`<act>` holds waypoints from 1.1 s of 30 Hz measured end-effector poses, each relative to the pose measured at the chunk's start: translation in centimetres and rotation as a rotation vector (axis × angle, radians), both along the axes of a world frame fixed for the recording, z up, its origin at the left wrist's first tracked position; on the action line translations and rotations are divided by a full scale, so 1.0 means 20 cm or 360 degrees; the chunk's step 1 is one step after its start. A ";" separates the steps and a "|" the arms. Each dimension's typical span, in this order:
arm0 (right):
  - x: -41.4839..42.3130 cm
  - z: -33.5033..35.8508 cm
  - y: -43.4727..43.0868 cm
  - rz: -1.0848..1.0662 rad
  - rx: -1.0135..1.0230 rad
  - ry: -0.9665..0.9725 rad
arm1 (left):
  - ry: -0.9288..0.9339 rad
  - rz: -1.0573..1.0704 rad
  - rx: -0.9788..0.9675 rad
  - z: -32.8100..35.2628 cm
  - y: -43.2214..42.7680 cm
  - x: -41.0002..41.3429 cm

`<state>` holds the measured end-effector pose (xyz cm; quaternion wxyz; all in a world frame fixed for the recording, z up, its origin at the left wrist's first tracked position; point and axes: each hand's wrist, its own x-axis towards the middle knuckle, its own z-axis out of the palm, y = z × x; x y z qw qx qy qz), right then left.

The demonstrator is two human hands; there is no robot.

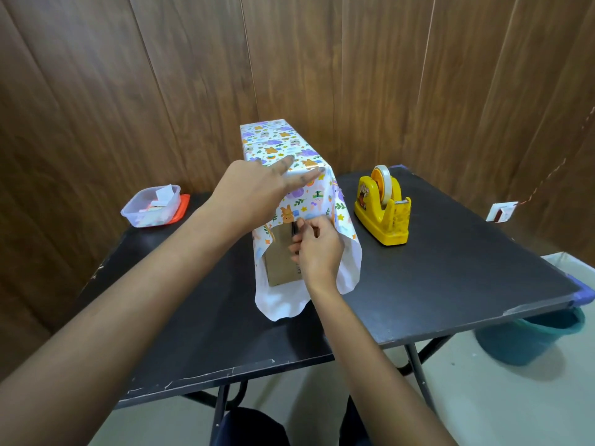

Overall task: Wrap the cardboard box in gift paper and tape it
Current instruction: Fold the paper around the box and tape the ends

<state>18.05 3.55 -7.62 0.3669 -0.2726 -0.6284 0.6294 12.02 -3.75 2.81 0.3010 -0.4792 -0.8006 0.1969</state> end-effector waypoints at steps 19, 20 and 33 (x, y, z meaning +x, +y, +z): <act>0.03 -0.07 0.03 -0.0022 -0.0343 -0.0105 | 0.0008 -0.0030 0.0015 0.00 -0.01 -0.01; 0.03 -0.06 0.03 0.0000 -0.0345 -0.0107 | 0.0016 -0.0029 0.0009 0.00 -0.01 -0.01; 0.33 0.24 -0.04 0.0844 -0.0197 0.0030 | -0.0113 0.0004 0.0283 -0.01 -0.03 -0.01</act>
